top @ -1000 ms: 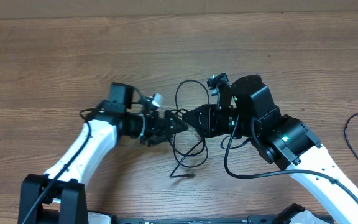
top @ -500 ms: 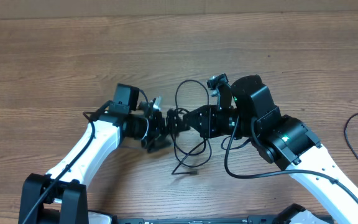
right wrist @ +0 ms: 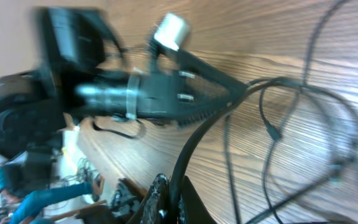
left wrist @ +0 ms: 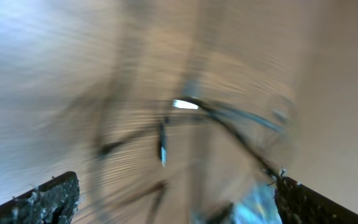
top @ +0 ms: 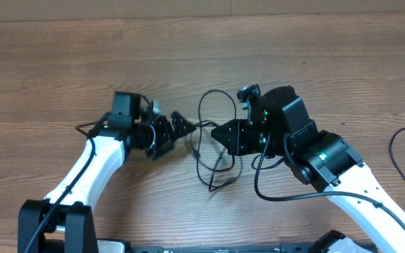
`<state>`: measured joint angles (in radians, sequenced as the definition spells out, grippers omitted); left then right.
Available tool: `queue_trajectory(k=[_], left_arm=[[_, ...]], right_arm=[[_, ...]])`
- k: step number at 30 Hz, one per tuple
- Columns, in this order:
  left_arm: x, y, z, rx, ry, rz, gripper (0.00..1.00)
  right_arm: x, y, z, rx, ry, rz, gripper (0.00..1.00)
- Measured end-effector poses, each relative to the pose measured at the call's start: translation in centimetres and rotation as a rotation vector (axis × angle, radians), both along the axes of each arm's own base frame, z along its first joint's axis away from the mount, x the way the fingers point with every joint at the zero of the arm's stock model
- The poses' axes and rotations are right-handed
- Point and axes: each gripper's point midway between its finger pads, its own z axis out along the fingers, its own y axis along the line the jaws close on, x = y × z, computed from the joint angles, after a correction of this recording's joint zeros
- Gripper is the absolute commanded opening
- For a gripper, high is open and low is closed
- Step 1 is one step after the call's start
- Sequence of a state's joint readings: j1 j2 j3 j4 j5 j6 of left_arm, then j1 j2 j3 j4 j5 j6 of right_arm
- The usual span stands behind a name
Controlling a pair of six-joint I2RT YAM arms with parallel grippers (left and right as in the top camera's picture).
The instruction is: Untangle cables
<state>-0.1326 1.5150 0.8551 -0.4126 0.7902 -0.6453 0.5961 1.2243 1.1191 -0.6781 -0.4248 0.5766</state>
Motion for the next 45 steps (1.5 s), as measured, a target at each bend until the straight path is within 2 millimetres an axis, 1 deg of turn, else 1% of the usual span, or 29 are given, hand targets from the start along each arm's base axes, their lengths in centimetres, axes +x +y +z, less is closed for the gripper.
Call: queue_trajectory(k=[1, 2, 4, 7, 9, 11, 14, 18, 22, 26, 28, 31, 33, 35, 39, 43, 45], left_arm=[[-0.2, -0.6, 1.1, -0.044, -0.045, -0.049, 1.0], [-0.6, -0.9, 1.7, -0.07, -0.067, -0.087, 0.99], [-1.9, -1.2, 1.9, -0.089, -0.061, -0.139, 1.0], [-3.6, -0.1, 0.7, -0.046, 0.032, -0.135, 0.99], [-4.4, 1.1, -0.2, -0.004, 0.104, -0.097, 1.0], [-4.8, 2.2, -0.7, 0.019, 0.143, -0.074, 1.0], [-5.7, 2.7, -0.9, 0.023, 0.162, -0.093, 0.97], [-8.0, 2.3, -1.0, 0.026, 0.217, -0.159, 0.91], [-9.0, 1.7, -1.4, 0.03, 0.217, -0.204, 0.9], [-9.3, 1.5, -2.7, 0.029, 0.212, -0.197, 0.94], [-9.1, 1.5, -3.4, 0.024, 0.207, -0.173, 1.0], [-8.6, 1.1, -4.4, 0.013, 0.204, -0.129, 0.99], [-8.2, 0.5, -4.7, 0.002, 0.194, -0.11, 1.0], [-7.9, -0.3, -4.7, -0.011, 0.184, -0.103, 1.0], [-6.9, -2.6, -3.8, -0.048, 0.13, -0.118, 1.0], [-6.6, -5.0, -2.9, -0.083, 0.079, -0.157, 1.0], [-6.5, -5.9, -2.4, -0.1, 0.06, -0.169, 1.0]], right_arm=[[0.0, -0.2, -0.2, -0.011, 0.004, -0.006, 0.04], [0.0, -0.4, -0.4, -0.021, 0.008, -0.014, 0.04], [0.1, -0.7, -0.7, -0.041, 0.012, -0.029, 0.04], [0.2, -1.2, -1.3, -0.072, 0.017, -0.053, 0.04], [0.5, -1.5, -1.4, -0.088, 0.01, -0.07, 0.04], [0.8, -1.7, -1.4, -0.097, -0.002, -0.086, 0.04], [1.5, -1.7, -1.0, -0.087, -0.032, -0.101, 0.04], [3.2, -1.6, 0.7, -0.024, -0.093, -0.13, 0.04], [4.6, -1.9, 2.3, 0.053, -0.118, -0.154, 0.04], [5.2, -2.1, 3.4, 0.118, -0.12, -0.148, 0.04], [5.2, -2.1, 3.8, 0.147, -0.106, -0.145, 0.04], [5.0, -1.7, 4.4, 0.192, -0.085, -0.128, 0.04], [4.8, -1.3, 5.1, 0.227, -0.087, -0.102, 0.04], [4.4, -0.8, 5.6, 0.257, -0.081, -0.074, 0.04], [3.9, -0.5, 5.8, 0.28, -0.059, -0.052, 0.04], [3.6, -0.3, 5.9, 0.292, -0.043, -0.038, 0.04], [3.4, -0.2, 6.0, 0.297, -0.037, -0.029, 0.04]])
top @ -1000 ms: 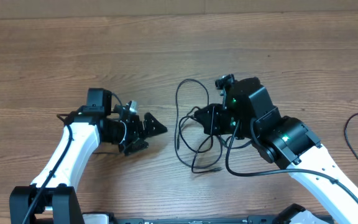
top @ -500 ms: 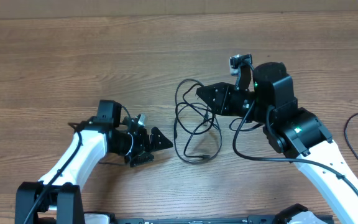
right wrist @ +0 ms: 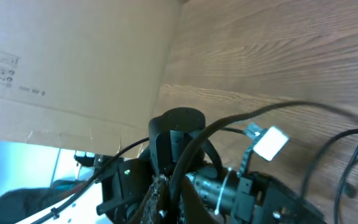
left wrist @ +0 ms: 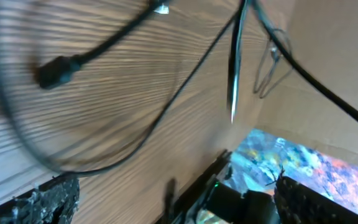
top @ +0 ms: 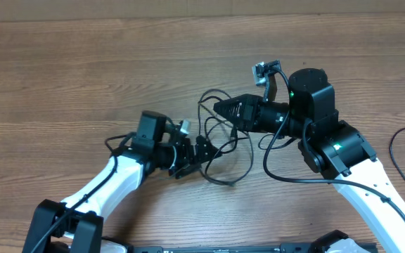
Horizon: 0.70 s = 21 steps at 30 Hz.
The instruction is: Untangle cables
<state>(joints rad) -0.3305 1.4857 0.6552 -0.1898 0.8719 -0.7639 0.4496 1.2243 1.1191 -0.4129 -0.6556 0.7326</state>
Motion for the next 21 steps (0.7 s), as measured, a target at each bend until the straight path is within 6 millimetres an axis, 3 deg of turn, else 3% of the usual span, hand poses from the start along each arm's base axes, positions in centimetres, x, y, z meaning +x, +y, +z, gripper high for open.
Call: queue_trajectory(k=[9, 21], left_arm=[[0.86, -0.99, 1.01, -0.043, -0.004, 0.031, 1.0], [0.14, -0.97, 0.86, -0.048, 0.066, 0.039, 1.0]], right_arm=[[-0.51, 0.01, -0.45, -0.005, 0.031, 0.016, 0.04], [-0.57, 0.02, -0.49, -0.005, 0.034, 0.018, 0.04]])
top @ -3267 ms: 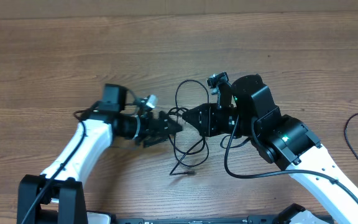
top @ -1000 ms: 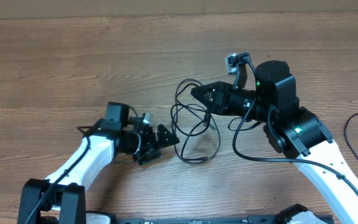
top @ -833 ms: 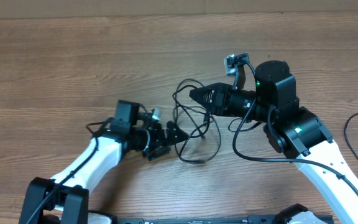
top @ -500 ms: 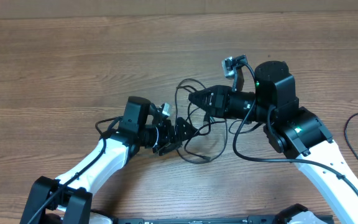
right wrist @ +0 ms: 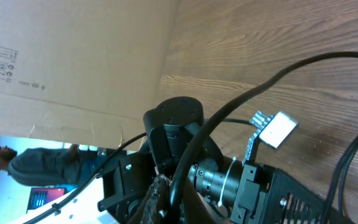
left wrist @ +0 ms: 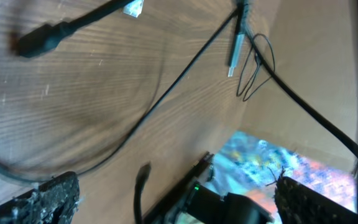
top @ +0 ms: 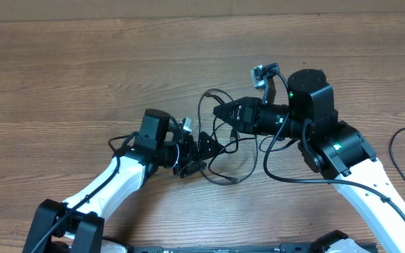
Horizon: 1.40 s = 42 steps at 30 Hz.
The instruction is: Untangle cables
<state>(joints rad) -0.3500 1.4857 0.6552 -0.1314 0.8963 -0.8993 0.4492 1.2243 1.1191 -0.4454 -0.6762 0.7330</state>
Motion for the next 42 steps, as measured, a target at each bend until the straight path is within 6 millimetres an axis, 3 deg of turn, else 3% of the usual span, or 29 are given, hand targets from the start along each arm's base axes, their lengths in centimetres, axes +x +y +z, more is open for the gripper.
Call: queue_trajectory(k=[6, 14, 17, 22, 25, 28, 32, 35, 42], left_arm=[[-2.4, 0.2, -0.5, -0.009, 0.362, 0.108, 1.0], [-3.5, -0.4, 0.8, -0.074, 0.725, 0.225, 1.0], [-3.4, -0.4, 0.7, -0.071, 0.768, 0.253, 0.93], [-2.8, 0.0, -0.1, -0.034, 0.707, 0.28, 0.98], [-2.5, 0.3, -0.5, -0.012, 0.66, 0.286, 1.0], [-2.3, 0.4, -0.8, 0.001, 0.629, 0.287, 0.99], [-2.0, 0.7, -1.2, 0.02, 0.591, 0.292, 0.99], [-1.7, 0.9, -1.5, 0.04, 0.56, 0.3, 1.0], [-1.0, 1.5, -2.3, 0.087, 0.509, 0.333, 1.0]], right_arm=[[-0.1, 0.0, -0.2, -0.006, 0.012, 0.001, 0.04], [-0.2, -0.1, -0.4, -0.009, 0.018, 0.0, 0.04], [-0.2, -0.1, -0.5, -0.011, 0.024, 0.0, 0.04], [0.0, -0.1, -0.1, -0.002, 0.005, -0.002, 0.04], [0.7, -0.4, 1.3, 0.017, -0.037, -0.017, 0.04], [1.8, -1.3, 4.8, 0.043, -0.122, -0.047, 0.04], [2.4, -2.9, 12.5, 0.086, -0.309, -0.084, 0.04], [1.7, -4.3, 18.0, 0.098, -0.445, -0.119, 0.04], [-0.9, -6.9, 27.1, 0.122, -0.707, -0.193, 0.04]])
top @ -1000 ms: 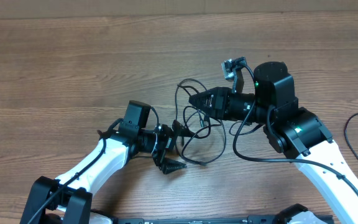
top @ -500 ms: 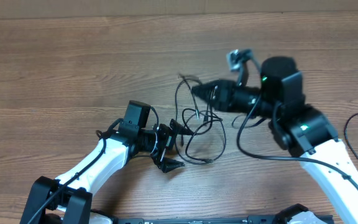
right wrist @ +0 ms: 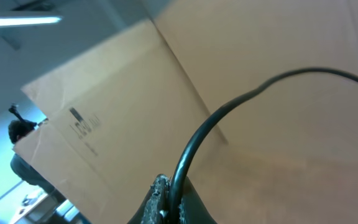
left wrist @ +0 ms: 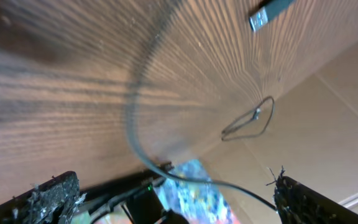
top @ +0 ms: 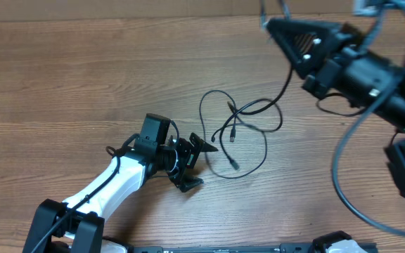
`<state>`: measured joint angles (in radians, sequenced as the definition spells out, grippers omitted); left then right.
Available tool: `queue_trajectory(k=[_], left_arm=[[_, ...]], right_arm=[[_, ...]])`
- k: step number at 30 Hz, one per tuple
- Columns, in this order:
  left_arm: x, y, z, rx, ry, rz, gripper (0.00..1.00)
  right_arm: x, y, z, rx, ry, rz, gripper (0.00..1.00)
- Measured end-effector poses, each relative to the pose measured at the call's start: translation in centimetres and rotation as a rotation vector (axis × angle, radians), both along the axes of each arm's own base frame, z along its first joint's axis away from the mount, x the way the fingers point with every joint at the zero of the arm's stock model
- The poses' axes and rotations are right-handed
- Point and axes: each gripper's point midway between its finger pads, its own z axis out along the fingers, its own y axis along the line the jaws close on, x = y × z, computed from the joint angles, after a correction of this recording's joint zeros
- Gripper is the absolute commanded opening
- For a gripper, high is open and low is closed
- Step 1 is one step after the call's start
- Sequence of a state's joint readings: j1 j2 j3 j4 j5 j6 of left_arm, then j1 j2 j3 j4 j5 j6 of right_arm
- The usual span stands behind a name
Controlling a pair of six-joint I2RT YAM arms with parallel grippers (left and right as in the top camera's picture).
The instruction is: Untangle cables
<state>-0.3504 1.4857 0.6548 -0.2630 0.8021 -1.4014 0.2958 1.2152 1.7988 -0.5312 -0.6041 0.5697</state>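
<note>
Thin black cables (top: 239, 135) lie in loose crossing loops at the table's middle, with small plugs (top: 232, 134) inside the loops. My right gripper (top: 268, 22) is raised high toward the overhead camera, shut on a black cable (right wrist: 229, 118) that drops from it (top: 287, 76) into the loops. The right wrist view shows the pinched cable at the gripper (right wrist: 169, 194) against cardboard. My left gripper (top: 197, 163) lies low, just left of the loops, open and holding nothing. Its wrist view shows a curved cable (left wrist: 134, 106) and a plug (left wrist: 268, 15) on the wood.
Bare wooden table (top: 62, 77) surrounds the tangle. A cardboard wall (top: 118, 7) runs along the far edge. My raised right arm (top: 371, 70) blocks the overhead view of the table's right side.
My right gripper, which was low over the tangle, is now lifted high with the cable still in it. The left gripper has drawn back slightly to the lower left. The loops lie wider.
First both grippers met nose to nose at the tangle, the right one shut on a cable. Then the left was lower, under the loops, and the right above them. Now the right holds its cable high and the loops are spread.
</note>
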Motion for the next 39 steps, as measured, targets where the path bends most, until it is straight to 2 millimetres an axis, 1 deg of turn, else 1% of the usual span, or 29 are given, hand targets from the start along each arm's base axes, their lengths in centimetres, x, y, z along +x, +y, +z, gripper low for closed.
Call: queue_trajectory(k=[1, 4, 6, 8, 10, 12, 17, 19, 22, 27, 29, 33, 37, 39], left_arm=[[0.1, 0.1, -0.2, 0.012, -0.01, 0.001, 1.0], [0.4, 0.4, -0.4, 0.036, -0.035, 0.0, 1.0], [0.4, 0.4, -0.5, 0.04, -0.048, -0.008, 0.99], [0.4, 0.4, -0.4, 0.037, -0.052, -0.015, 1.0], [0.2, 0.2, -0.2, 0.02, -0.054, -0.028, 0.99], [0.3, -0.4, 0.6, -0.031, -0.087, -0.056, 1.0], [2.6, -2.3, 4.0, -0.17, -0.321, -0.13, 1.0], [3.1, -2.6, 4.7, -0.186, -0.369, -0.137, 1.0], [3.5, -2.5, 4.6, -0.177, -0.341, -0.098, 1.0], [3.9, -2.6, 4.4, -0.172, -0.206, 0.022, 0.99], [4.5, -3.2, 4.8, -0.181, -0.213, 0.056, 1.0], [5.4, -5.2, 6.3, -0.207, -0.261, 0.112, 1.0], [5.2, -6.7, 5.9, -0.18, -0.203, 0.208, 1.0], [5.2, -7.6, 6.2, -0.19, -0.201, 0.242, 0.99]], right_arm=[[-0.5, -0.3, 1.2, 0.006, -0.034, -0.011, 0.04], [-1.4, -1.0, 3.1, 0.016, -0.096, -0.04, 0.04], [-1.8, -1.4, 3.9, 0.023, -0.119, -0.062, 0.04], [-1.7, -1.8, 4.2, 0.025, -0.127, -0.085, 0.04], [-1.5, -1.9, 4.1, 0.023, -0.123, -0.098, 0.04], [-1.0, -1.9, 3.7, 0.016, -0.109, -0.106, 0.04], [0.6, -1.4, 2.3, -0.004, -0.063, -0.111, 0.04], [1.0, -1.0, 2.1, -0.006, -0.061, -0.1, 0.04], [0.9, -0.7, 2.2, -0.005, -0.068, -0.086, 0.04], [0.1, -0.4, 2.8, 0.001, -0.095, -0.051, 0.04], [-0.3, -0.2, 3.0, 0.001, -0.106, -0.025, 0.04], [-1.2, 0.3, 3.1, -0.002, -0.116, 0.026, 0.04], [-1.8, 0.7, 3.0, -0.007, -0.118, 0.068, 0.04], [-2.1, 0.9, 3.0, -0.01, -0.118, 0.09, 0.04]])
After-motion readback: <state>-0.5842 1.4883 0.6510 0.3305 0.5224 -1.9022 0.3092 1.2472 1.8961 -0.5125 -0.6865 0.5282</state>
